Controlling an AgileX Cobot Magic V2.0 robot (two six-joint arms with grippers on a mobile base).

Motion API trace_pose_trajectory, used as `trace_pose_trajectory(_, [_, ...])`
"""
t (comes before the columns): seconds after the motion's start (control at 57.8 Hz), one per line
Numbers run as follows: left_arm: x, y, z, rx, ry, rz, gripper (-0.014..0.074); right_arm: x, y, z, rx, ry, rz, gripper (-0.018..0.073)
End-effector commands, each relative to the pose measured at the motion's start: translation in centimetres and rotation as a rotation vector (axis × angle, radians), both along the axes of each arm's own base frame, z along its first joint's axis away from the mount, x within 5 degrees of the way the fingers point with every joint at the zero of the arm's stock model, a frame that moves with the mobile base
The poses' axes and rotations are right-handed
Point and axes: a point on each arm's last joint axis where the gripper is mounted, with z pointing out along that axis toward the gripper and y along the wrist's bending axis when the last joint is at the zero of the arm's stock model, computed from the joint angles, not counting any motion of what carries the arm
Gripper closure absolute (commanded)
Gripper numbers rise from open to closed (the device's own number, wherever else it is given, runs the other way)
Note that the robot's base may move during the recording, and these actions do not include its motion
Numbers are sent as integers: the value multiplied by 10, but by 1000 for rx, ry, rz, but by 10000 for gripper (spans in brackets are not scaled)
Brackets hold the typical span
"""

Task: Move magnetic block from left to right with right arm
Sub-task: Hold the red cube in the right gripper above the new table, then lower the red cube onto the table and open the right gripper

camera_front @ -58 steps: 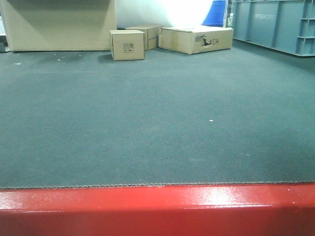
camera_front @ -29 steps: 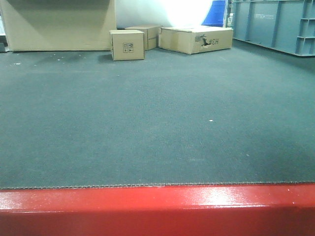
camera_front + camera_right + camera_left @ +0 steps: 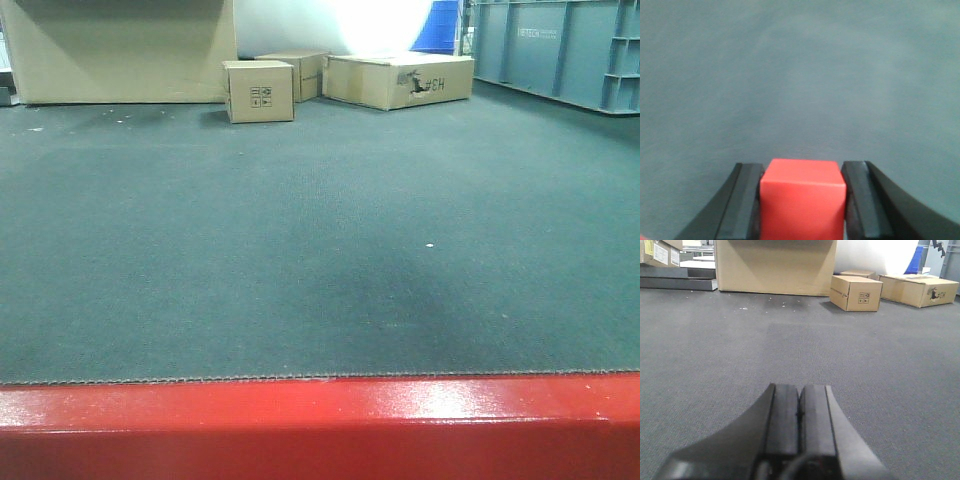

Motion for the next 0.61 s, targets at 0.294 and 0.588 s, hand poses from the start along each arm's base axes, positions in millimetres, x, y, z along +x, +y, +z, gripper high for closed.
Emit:
trace_pose_trajectory(0.294, [-1,1,6,-16,-87,6,722,88,85,-64,-83,134,98,365])
trace_pose_trajectory(0.588, [-1,1,6,-16,-87,6,722,118,104,-129,-157,264,97,365])
